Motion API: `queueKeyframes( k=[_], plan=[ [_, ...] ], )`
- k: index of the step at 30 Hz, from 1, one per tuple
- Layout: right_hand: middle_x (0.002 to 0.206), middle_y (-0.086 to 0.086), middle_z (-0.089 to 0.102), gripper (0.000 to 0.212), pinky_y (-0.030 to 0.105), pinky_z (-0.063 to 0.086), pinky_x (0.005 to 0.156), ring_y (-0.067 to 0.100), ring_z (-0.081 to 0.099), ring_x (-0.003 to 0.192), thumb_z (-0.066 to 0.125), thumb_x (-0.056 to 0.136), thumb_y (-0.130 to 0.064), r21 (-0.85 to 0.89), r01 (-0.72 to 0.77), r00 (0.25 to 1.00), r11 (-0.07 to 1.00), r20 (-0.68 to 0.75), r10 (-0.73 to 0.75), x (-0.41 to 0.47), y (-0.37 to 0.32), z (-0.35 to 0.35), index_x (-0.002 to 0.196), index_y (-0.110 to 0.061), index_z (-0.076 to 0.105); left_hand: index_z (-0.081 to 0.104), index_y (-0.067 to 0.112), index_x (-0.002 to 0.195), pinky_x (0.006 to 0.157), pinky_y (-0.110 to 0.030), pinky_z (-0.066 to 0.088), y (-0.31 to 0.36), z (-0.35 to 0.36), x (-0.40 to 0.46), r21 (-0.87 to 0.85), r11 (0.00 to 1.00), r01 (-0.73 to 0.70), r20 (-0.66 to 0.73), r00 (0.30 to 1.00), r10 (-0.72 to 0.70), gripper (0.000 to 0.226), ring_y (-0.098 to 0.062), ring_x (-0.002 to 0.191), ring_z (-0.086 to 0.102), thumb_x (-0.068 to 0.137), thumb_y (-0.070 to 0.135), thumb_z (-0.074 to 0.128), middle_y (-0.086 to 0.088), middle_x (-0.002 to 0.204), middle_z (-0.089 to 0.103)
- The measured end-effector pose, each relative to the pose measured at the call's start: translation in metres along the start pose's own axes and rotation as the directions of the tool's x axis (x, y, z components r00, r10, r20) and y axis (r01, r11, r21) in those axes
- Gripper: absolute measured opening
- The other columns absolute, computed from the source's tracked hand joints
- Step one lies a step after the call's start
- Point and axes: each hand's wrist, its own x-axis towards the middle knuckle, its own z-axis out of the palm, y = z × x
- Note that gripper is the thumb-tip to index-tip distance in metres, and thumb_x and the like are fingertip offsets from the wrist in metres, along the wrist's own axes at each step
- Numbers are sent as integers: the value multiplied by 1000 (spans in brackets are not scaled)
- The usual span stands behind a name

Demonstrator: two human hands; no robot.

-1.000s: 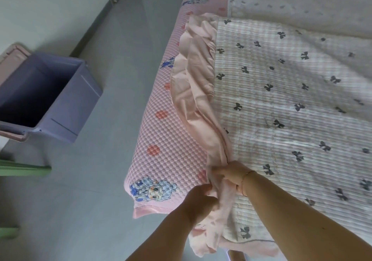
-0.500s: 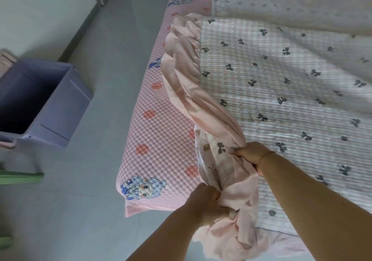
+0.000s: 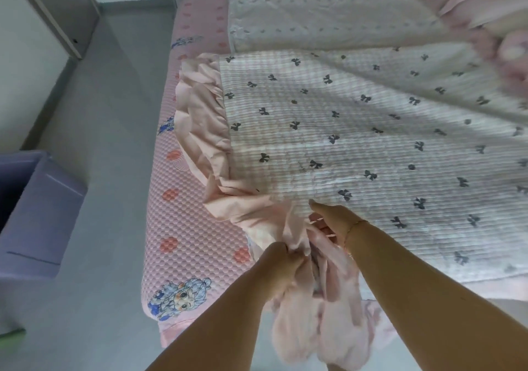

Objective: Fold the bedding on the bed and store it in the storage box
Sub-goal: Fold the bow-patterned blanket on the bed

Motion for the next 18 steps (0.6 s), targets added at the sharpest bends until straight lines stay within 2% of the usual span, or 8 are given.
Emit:
queueKeyframes(
  k=[5,7,9,11,12,15,16,18],
  plan=[
    [73,6,58,35,34,46,72,21,53,69,52,93,-40,241,-10,978,971,-199,60,-24,40,-32,78,-9,61,57,1,89,48,-26,36,43,16,4,-317,938,138,-53,985,-163,13,-22,49,49,94,11,52,-11,63,51],
    [71,0,49,24,33,45,76,14,45,64,53,93,-34,306,6,945,952,-314,95,-32,55,-37,81,-14,56,56,1,85,46,-26,33,60,22,6,-406,896,182,-83,969,-234,8,-20,47,44,91,6,54,-11,59,47],
    [76,0,49,21,31,47,69,11,45,63,57,90,-33,509,-4,892,861,-388,234,-41,70,-35,95,-13,54,58,4,83,44,-24,39,72,27,11,-483,845,228,-64,954,-294,5,-20,52,47,87,1,57,-11,62,51],
    [82,1,50,34,26,41,55,13,46,61,60,87,-41,723,-97,872,684,-269,408,-62,80,-26,108,-15,52,59,6,85,43,-21,42,83,30,13,-537,805,251,-22,950,-311,9,-20,55,51,86,-3,56,-10,66,54],
    [86,3,51,42,26,40,55,15,48,62,61,84,-48,789,-183,866,586,-153,476,-70,83,-21,111,-17,49,60,6,84,46,-23,44,86,31,16,-556,794,244,-11,953,-301,12,-21,56,53,86,-5,55,-11,68,55],
    [109,14,53,58,43,50,78,32,58,87,56,80,-65,880,-379,844,287,202,496,-93,75,-12,112,-19,42,66,4,76,59,-31,45,91,32,21,-570,793,217,-4,964,-267,21,-23,62,55,85,-8,53,-13,71,59],
    [111,17,52,62,50,51,80,39,57,92,54,80,-68,881,-406,838,243,252,484,-88,74,-11,114,-19,41,69,4,71,61,-32,44,90,31,27,-558,804,208,-10,966,-257,24,-24,63,54,83,-8,53,-15,72,60],
    [103,17,54,60,56,52,69,42,55,88,52,84,-66,890,-398,847,223,263,462,-71,67,-14,117,-16,44,71,2,75,62,-34,43,92,29,32,-531,821,212,-1,968,-250,18,-25,65,54,79,-6,55,-17,76,60]
  ],
)
